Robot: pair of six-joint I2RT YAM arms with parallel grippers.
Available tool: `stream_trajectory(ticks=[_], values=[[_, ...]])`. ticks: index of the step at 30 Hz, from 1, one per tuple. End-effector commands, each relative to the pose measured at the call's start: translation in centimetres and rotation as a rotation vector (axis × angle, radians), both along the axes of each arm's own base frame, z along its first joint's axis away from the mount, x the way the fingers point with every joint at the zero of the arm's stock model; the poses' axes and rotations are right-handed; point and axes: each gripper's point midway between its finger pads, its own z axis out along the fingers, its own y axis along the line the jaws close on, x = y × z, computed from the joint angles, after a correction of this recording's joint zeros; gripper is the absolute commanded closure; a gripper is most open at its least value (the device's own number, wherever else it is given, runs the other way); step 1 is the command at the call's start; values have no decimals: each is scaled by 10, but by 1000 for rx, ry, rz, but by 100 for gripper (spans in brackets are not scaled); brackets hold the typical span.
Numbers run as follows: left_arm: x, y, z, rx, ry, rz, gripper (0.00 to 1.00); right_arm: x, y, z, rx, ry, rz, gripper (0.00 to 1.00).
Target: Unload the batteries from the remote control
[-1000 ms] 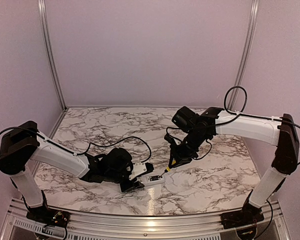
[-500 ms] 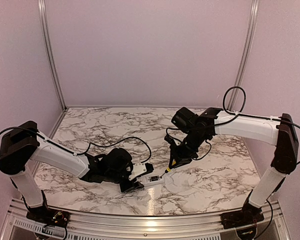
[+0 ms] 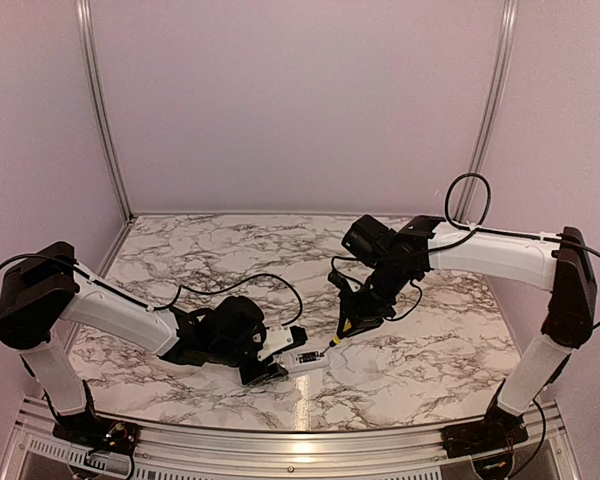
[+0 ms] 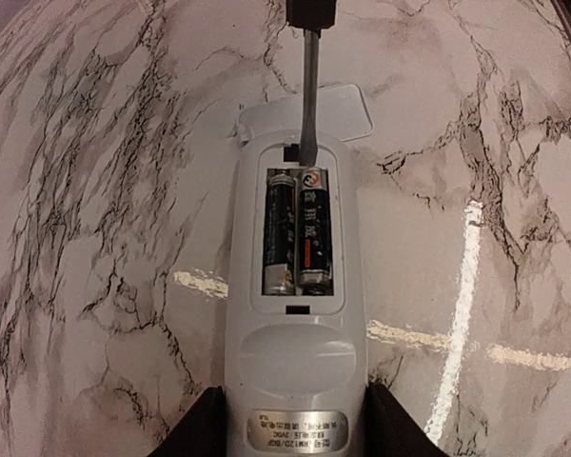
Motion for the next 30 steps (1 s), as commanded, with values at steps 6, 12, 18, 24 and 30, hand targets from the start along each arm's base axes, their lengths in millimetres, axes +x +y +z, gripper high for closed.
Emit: stream_trajectory(ticks=[6,12,18,24,30], values=[[-2,-2,8,-6,-3,-3,84,-5,2,-7,-18,12,22,100],[-2,-9,26,-75,-2,2,81,-9,10,-1,31,28,44,100],[-1,-10,21,-61,6,5,82,-12,13,0,54,36,62,100],[-2,-9,19,-50,5,1,82,-12,11,-5,48,35,62,100],[-2,-11,17,-46,13,-4,82,-4,11,-8,38,3,47,100]])
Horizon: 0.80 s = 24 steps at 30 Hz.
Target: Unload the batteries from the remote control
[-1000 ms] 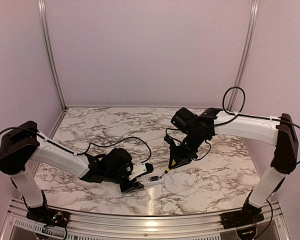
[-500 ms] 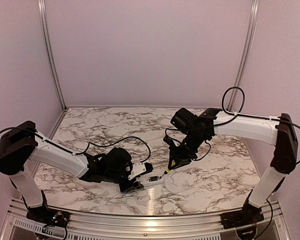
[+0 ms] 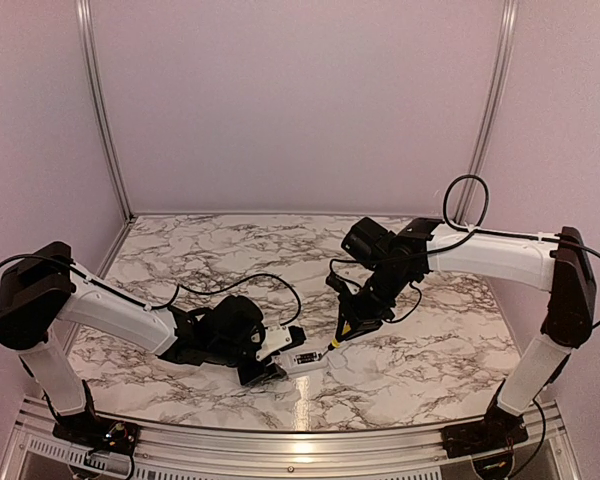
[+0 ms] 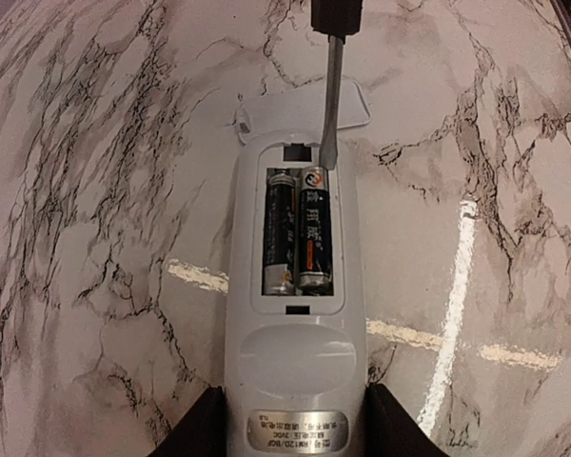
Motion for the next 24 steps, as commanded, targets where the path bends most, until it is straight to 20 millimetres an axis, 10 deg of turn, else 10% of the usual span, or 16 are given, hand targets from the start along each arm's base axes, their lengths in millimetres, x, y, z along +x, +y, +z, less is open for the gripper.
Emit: stream_trajectory(ticks=[1,24], values=[[1,-14,16,-51,-12,-16,82,3,8,-5,15,-24,10,100],[0,-12,11,-33,-6,-16,82,13,-1,-3,-39,-78,-24,100]])
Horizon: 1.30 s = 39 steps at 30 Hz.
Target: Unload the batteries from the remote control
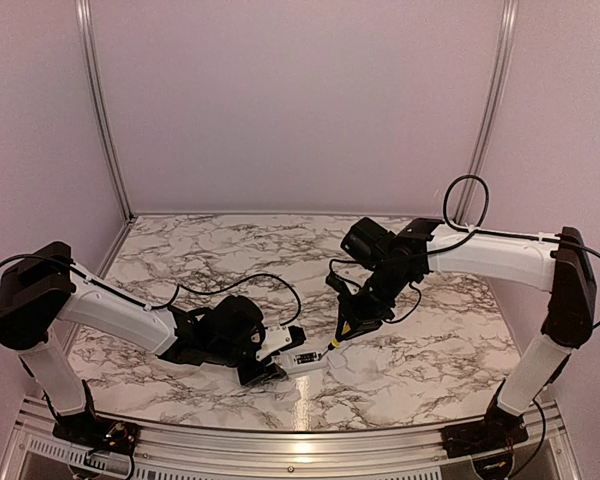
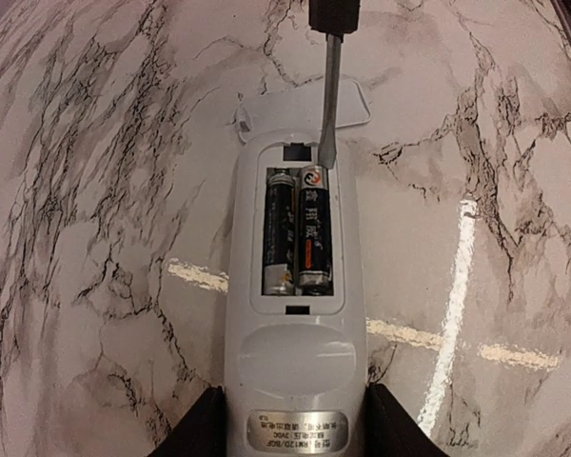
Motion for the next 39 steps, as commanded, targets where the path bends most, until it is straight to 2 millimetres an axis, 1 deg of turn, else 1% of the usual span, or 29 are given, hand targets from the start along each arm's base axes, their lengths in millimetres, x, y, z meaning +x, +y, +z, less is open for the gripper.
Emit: stream_trajectory(ticks=[1,6,14,20,30,33,35,37,39], values=[[0,-12,11,-35,-7,-15,82,10,1,-2,-22,-54,-17,100],[0,-13,11,-36,-5,-15,82,11,2,-4,-18,-57,-15,100],[0,-13,10,-29,-5,-19,82,19,2,3,-26,-88,-28,100],[1,-13,10,-26,-5,-16,82,19,1,2,-29,-92,-26,100],[1,-12,4,-11,4,-14,82,29,0,17,-14,-136,-38,100],[1,-12,3,-9,6,-13,82,27,-2,17,-13,-133,-37,100],[1,-12,3,-10,8,-10,82,25,-3,14,-14,-120,-27,100],[1,-13,2,-10,9,-9,82,22,-1,10,-6,-106,-18,100],[2,-13,3,-9,9,-7,82,20,2,11,12,-100,-8,100]])
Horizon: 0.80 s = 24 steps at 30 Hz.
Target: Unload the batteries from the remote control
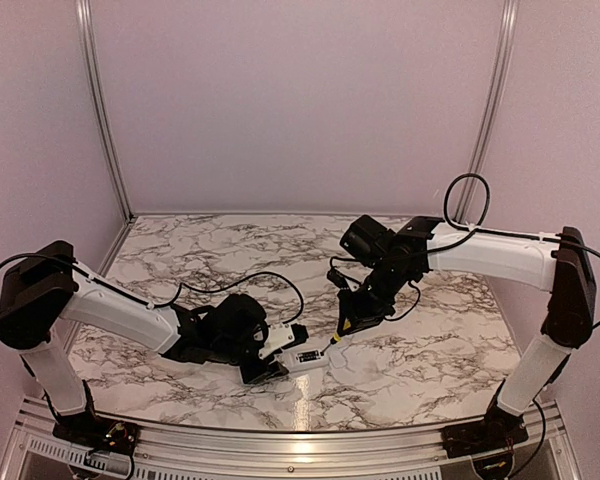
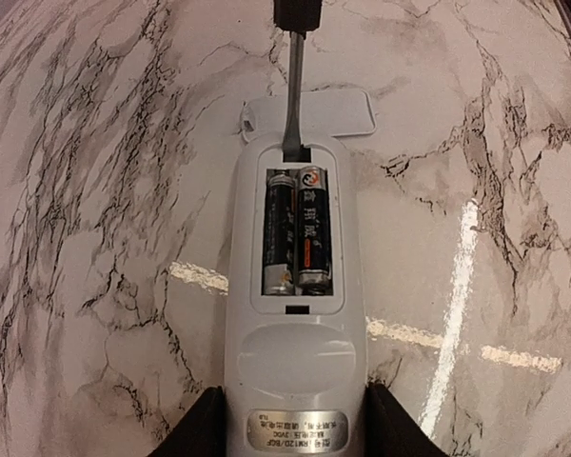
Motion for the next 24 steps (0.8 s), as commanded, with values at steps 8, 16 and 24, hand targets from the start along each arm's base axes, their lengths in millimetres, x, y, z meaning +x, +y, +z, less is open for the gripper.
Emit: stream_trajectory(ticks=[8,16,24], values=[[0,-10,1,-8,13,-7,82,7,15,37,112,-61,45,100],[1,-10,1,-7,11,-1,82,1,6,29,71,-41,43,100],[1,-11,1,-8,11,1,82,-7,-2,15,32,-1,42,100]])
